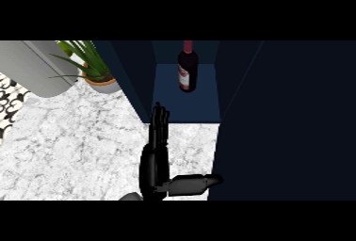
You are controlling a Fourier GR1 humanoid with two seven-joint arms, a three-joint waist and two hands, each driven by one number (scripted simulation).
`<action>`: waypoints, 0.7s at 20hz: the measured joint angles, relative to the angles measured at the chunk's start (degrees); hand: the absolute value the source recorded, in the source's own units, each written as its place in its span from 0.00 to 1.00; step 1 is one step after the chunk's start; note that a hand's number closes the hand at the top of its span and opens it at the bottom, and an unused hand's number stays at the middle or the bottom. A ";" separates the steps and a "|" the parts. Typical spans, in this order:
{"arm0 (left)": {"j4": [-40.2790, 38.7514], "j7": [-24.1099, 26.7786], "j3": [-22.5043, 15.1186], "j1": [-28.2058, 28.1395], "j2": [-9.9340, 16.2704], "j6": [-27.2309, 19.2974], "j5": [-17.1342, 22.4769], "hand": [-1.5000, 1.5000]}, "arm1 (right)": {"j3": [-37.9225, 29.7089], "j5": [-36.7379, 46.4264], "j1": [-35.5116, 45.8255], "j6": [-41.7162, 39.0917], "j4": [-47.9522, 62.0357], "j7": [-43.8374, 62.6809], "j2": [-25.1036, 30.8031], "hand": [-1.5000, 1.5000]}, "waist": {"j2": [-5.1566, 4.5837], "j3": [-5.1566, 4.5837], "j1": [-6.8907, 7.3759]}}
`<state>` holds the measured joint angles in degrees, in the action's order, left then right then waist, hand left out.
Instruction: Pick up the wine, place it into the cabinet and close the cabinet
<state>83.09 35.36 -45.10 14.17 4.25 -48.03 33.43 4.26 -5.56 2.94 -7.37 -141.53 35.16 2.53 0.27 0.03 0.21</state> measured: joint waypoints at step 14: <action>21.85 -2.77 -2.95 -14.80 12.94 3.13 -4.52 0.00 | 0.76 -2.93 -0.68 -3.95 0.65 2.42 1.01 1.00 | -0.09 -0.01 -0.12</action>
<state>104.93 32.59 -48.05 -0.62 17.19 -44.90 28.90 5.02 -8.49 2.26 -11.32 -140.88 37.58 3.54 0.18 0.02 0.09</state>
